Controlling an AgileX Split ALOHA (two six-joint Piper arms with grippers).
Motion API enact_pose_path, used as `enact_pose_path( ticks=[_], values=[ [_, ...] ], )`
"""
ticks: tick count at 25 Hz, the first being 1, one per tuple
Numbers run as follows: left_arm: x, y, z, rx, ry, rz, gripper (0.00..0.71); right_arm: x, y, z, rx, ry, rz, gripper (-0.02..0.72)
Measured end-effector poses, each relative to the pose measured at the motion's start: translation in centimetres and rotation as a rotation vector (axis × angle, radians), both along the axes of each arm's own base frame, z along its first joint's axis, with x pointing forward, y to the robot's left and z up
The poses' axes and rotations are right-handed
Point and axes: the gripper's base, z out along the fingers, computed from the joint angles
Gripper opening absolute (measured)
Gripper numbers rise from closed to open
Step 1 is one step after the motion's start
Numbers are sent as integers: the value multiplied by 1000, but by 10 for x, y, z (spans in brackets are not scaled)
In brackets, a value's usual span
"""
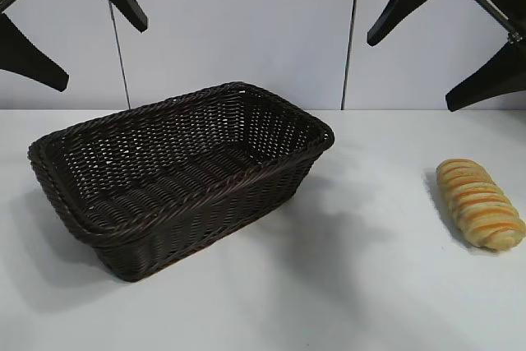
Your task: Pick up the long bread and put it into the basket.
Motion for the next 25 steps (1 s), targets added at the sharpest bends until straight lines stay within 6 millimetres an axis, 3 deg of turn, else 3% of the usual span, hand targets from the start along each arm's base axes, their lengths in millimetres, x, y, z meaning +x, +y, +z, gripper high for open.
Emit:
enact_pose_path(
  ticks=[11, 14, 20, 25],
  values=[
    [1, 1, 3, -17, 3, 9, 654, 0, 0, 0, 0, -2, -1, 661],
    [-2, 6, -1, 54, 48, 18, 654, 0, 0, 0, 0, -2, -1, 661],
    [-13, 13, -25, 236, 148, 77, 654, 0, 0, 0, 0, 0, 0, 661],
    [-24, 19, -56, 281, 215, 146, 654, 0, 0, 0, 2, 1, 0, 661]
  ],
)
